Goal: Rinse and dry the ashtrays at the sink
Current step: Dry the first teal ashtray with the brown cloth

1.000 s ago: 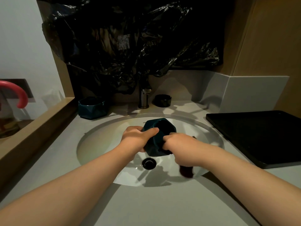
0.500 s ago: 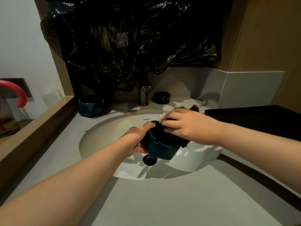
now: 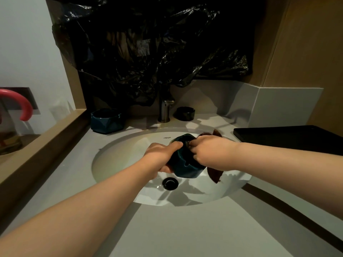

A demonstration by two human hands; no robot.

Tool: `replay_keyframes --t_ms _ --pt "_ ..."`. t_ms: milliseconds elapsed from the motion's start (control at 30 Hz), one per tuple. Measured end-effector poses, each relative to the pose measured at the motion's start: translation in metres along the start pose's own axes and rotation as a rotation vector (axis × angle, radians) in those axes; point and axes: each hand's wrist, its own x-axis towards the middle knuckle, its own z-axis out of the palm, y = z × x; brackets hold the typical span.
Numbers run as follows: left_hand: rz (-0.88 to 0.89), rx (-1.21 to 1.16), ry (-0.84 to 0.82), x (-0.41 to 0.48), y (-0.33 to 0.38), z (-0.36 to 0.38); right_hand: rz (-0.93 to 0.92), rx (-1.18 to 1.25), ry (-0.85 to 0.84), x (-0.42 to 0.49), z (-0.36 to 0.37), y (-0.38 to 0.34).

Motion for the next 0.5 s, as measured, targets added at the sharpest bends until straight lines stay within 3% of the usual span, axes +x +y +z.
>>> replay_keyframes --t_ms 133,233,267,367,433,500 --pt "0.058 0.084 0.049 -0.001 0.001 0.003 0.176 0.665 -0.183 -0.01 -0.014 -0.001" --pt "0.041 0.088 0.006 0.001 0.001 0.001 0.22 0.919 -0.066 -0.016 -0.018 0.0" --pt "0.033 0.074 0.002 0.001 0.001 -0.001 0.218 0.844 0.034 -0.017 -0.014 0.0" --pt "0.003 0.047 -0.021 0.001 0.0 -0.002 0.091 0.263 0.27 -0.015 0.001 -0.003" --pt "-0.011 0.075 -0.056 -0.001 0.0 0.001 0.01 0.04 0.266 -0.013 0.005 -0.004" --pt "-0.016 0.119 -0.06 -0.003 -0.001 0.004 -0.029 -0.018 0.182 -0.009 0.004 -0.008"
